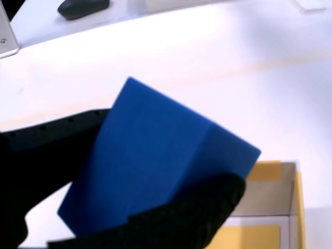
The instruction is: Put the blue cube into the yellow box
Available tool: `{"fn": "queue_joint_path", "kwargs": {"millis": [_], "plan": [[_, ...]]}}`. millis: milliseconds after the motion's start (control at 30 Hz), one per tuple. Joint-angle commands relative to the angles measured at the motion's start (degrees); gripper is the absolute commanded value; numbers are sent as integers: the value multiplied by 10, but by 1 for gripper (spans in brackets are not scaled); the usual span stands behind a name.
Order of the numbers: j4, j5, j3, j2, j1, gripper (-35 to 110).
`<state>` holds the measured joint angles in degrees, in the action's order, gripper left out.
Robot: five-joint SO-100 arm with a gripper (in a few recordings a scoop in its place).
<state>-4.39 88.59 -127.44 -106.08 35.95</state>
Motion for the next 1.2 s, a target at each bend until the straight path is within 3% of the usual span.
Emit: {"fn": "queue_joint_path", "kwargs": {"millis": [0, 667, 900, 1167], "plan": [[-25, -6, 101, 3, 1, 22], [-47, -50, 151, 146, 12, 24], [-81, -84, 110, 155, 14, 37], [-95, -29, 124, 114, 2, 35]]}}
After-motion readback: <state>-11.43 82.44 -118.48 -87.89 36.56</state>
